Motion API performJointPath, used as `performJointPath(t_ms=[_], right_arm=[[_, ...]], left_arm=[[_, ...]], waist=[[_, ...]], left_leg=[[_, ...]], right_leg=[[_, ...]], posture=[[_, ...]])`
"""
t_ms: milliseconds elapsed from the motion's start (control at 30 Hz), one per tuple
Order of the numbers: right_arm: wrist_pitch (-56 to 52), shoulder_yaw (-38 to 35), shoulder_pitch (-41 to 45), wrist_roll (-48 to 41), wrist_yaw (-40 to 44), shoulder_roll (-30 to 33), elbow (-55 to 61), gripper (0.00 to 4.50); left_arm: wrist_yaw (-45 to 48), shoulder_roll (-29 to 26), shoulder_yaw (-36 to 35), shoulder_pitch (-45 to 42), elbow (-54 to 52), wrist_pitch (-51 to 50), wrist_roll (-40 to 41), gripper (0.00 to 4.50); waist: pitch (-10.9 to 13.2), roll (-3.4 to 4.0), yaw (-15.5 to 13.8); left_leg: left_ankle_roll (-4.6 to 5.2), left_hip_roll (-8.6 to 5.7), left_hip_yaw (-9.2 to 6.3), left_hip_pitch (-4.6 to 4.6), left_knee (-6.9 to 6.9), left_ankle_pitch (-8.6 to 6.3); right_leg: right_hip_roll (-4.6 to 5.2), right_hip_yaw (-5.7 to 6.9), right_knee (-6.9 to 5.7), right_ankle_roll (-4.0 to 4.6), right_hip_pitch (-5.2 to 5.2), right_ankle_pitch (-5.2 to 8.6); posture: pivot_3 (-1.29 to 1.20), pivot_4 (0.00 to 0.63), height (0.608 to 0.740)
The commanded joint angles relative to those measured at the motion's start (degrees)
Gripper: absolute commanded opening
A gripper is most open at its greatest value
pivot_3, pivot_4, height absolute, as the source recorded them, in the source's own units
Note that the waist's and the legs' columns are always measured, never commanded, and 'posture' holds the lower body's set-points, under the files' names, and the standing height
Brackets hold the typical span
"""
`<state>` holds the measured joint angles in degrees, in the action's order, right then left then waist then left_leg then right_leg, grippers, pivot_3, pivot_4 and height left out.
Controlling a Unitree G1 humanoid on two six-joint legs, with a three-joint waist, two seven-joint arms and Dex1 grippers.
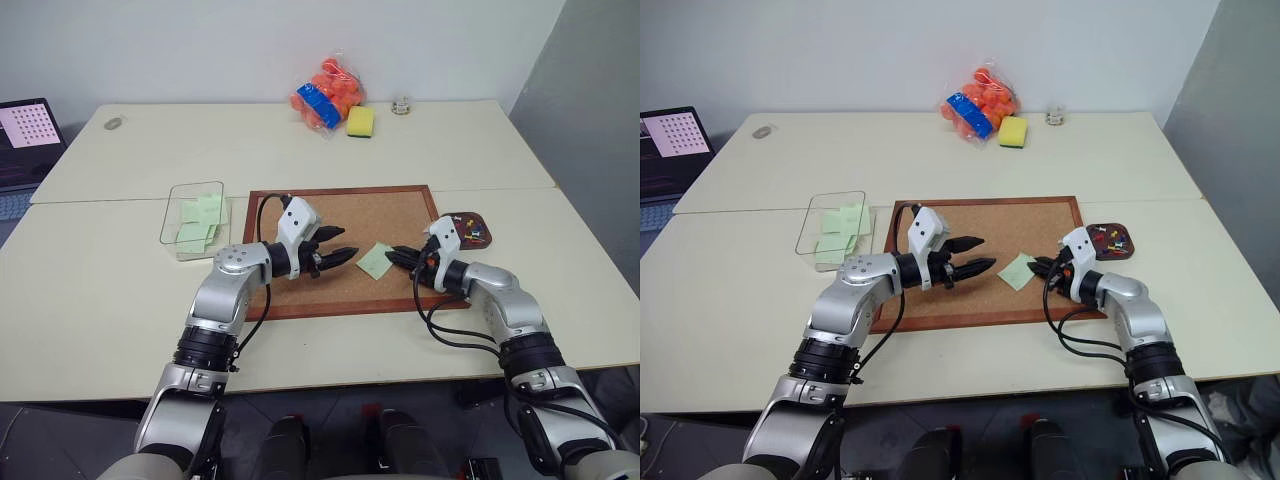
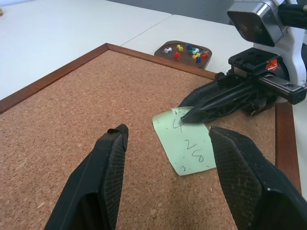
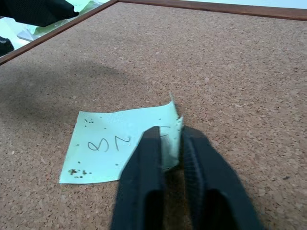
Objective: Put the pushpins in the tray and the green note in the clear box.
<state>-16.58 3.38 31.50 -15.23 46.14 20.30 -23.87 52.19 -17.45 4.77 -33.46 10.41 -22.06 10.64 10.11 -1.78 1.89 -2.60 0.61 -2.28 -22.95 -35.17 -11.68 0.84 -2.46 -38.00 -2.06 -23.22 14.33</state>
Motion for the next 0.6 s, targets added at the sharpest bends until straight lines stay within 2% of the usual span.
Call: performJointPath(t_ms=[33, 367, 600], right_arm=[[-0.65, -2.29, 0.67, -1.21, -0.28, 0.5, 2.63, 0.04], [-14.48, -8.52, 0.26, -11.12, -0.74, 2.96, 17.5, 0.04], [-20.37, -9.73, 1.83, -14.53, -2.46, 3.46, 22.52, 0.04]], left_arm=[[0.71, -0.62, 0.07, -0.3, -2.06, 0.17, 1.77, 2.86], [1.09, -0.11, -2.66, -2.59, 0.58, -3.49, 7.04, 2.86], [0.99, 3.04, -4.73, -3.44, -0.05, -8.85, 13.6, 2.86]], waist=[[0.0, 0.0, 0.0], [0.0, 0.0, -0.04], [0.0, 0.0, -0.03]], left_leg=[[0.0, 0.0, 0.0, 0.0, 0.0, 0.0], [0.0, 0.0, -0.02, -0.02, 0.0, 0.0], [0.0, 0.0, -0.02, -0.03, 0.0, 0.0]], right_leg=[[0.0, 0.0, 0.0, 0.0, 0.0, 0.0], [0.01, 0.02, 0.0, -0.03, 0.0, 0.02], [0.01, 0.02, 0.0, -0.03, 0.0, 0.02]], posture=[[0.0, 0.15, 0.74], [0.0, 0.15, 0.74], [0.0, 0.15, 0.74]])
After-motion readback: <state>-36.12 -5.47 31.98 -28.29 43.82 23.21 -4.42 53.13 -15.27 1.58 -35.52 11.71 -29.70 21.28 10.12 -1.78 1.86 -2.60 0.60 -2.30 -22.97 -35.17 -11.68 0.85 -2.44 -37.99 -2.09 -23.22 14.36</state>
